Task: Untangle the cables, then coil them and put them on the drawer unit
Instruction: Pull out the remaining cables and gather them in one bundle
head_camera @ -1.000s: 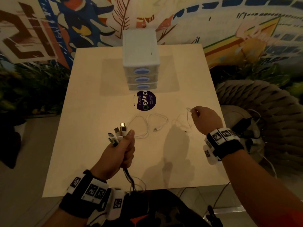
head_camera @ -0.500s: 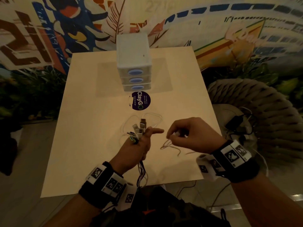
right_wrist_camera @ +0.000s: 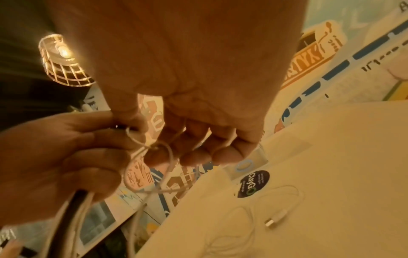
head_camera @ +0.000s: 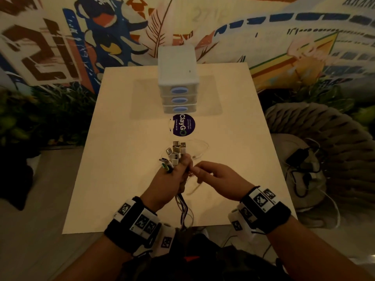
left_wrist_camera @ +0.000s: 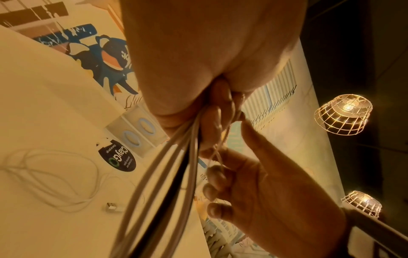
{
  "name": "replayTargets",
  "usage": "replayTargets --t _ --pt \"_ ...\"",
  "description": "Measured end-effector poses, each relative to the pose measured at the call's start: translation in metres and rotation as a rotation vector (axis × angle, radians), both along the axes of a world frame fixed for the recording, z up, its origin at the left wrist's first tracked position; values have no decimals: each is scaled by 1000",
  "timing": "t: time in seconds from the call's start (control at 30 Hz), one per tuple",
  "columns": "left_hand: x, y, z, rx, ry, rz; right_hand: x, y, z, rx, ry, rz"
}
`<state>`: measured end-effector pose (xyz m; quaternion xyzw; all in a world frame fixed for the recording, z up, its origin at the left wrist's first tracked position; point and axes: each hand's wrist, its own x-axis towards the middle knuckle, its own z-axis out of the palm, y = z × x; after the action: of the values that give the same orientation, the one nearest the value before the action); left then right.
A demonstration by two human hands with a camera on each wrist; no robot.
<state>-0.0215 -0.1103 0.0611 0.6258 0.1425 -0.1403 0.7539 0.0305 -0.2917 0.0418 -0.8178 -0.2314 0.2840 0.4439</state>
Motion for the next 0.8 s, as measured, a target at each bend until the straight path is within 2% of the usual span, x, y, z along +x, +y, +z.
replayTargets --t 0.13,0.37,0.5,0.57,0.8 --pt "1 7 -1 65 -97 81 -3 -12 -10 -71 -47 -8" --pt "8 17 -5 67 -121 244 -8 -28 -19 -60 -54 -68" --pt "14 24 -4 -39 -98 304 -12 -35 -26 15 123 -115" --pt "15 28 -5 -51 -90 329 -14 -37 -26 45 137 -161" --pt "16 23 -6 -38 -79 325 -14 -36 -20 74 -19 -220"
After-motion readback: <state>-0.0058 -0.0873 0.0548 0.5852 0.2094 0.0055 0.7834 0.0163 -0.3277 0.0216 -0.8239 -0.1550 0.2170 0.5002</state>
